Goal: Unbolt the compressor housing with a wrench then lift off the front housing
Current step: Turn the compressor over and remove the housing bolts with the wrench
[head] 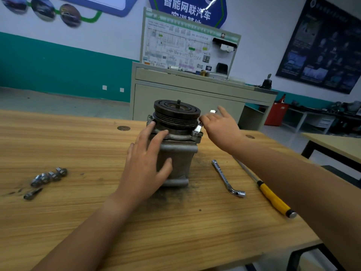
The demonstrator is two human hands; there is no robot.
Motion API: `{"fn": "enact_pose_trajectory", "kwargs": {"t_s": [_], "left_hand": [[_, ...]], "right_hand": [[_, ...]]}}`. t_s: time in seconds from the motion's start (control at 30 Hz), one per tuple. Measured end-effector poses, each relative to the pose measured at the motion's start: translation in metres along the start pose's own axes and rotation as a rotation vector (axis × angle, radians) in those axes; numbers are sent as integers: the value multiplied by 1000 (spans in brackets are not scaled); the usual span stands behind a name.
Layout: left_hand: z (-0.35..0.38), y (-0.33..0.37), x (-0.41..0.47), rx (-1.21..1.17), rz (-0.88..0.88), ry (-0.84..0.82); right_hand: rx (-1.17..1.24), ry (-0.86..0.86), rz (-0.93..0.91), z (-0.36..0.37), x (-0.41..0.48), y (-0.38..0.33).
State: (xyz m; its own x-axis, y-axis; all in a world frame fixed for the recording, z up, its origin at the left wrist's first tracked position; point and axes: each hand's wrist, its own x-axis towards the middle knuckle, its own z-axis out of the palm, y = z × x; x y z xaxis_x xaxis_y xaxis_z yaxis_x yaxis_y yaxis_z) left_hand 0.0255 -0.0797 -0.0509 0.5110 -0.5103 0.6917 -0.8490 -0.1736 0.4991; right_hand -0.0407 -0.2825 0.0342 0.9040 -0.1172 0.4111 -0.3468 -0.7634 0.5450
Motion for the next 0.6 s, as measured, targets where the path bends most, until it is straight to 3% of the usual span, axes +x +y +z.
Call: {"fn": "enact_pose_trajectory", "kwargs": {"t_s": [0.1, 0.17, 0.23, 0.43, 0.6], "left_hand": [[2, -2, 0, 5, 16, 14], [3, -2, 1, 2, 24, 22], [3, -2, 1, 1, 19, 25], [2, 1, -3, -33, 7, 23], [2, 0, -3, -47, 11, 28]], "right_hand": [[196, 102, 129, -8, -10, 4], [536, 280, 323, -21, -28, 3], [783, 350, 404, -36, -48, -4], [437, -147, 300, -60, -76, -14], [247, -309, 289, -72, -71, -23]]}}
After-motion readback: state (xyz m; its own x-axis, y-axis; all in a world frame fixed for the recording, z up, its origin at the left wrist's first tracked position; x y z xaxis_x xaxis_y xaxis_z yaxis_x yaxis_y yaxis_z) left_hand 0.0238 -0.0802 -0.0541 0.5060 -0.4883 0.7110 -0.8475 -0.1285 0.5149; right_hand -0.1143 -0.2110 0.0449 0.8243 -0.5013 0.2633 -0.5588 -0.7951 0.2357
